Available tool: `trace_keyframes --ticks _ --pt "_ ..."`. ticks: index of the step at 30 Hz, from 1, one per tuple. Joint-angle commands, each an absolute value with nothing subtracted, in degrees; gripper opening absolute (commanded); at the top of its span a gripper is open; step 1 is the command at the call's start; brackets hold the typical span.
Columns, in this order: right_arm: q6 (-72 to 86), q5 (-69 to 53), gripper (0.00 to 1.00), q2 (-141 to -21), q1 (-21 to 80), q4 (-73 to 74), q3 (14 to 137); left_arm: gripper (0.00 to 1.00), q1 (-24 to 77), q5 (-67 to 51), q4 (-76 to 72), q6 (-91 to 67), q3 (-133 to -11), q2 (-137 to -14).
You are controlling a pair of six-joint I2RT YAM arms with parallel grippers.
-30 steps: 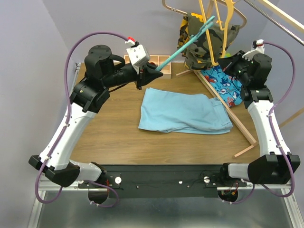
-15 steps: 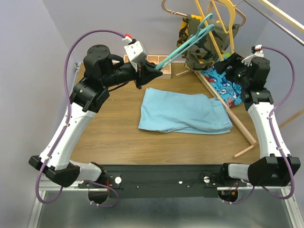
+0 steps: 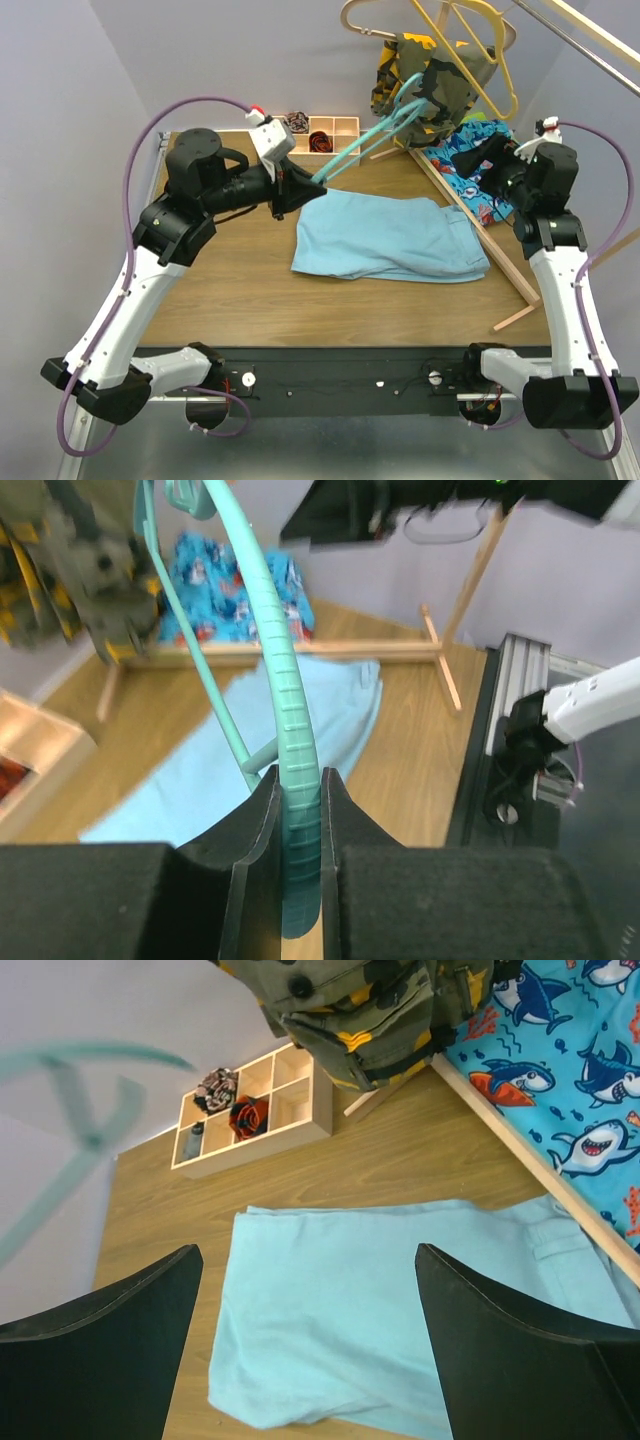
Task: Place the trousers on the hanger
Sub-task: Pick up the hanger from the clothesline, then place the trousers on the hanger.
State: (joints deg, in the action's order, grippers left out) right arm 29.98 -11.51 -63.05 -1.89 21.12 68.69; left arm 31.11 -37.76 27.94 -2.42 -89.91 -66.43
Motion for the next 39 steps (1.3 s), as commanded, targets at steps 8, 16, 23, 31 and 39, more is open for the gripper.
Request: trace_keyframes --ticks 8,16,23,31,39 --pt "45.8 -19.6 0.92 -55.8 5.5 15.0 58.0 0.0 33.6 -21.1 10.0 -19.2 -67.2 -66.3" --pt "53.5 -12.3 0.91 -59.8 22.1 6.0 56.4 0.0 37.0 -11.4 0.4 -29.0 -61.3 -66.2" --pt "59.1 -9.7 0.91 -63.2 28.1 0.5 54.4 0.0 41.6 -8.3 -1.3 -28.8 -58.8 -65.7" --pt "62.3 -9.1 0.91 -68.3 32.3 -5.2 54.2 0.0 46.4 -5.8 -1.0 -27.3 -59.1 -66.9" --pt "61.5 -9.2 0.7 -72.0 33.6 -8.3 55.6 0.0 49.2 -2.6 3.0 -25.7 -59.5 -68.8"
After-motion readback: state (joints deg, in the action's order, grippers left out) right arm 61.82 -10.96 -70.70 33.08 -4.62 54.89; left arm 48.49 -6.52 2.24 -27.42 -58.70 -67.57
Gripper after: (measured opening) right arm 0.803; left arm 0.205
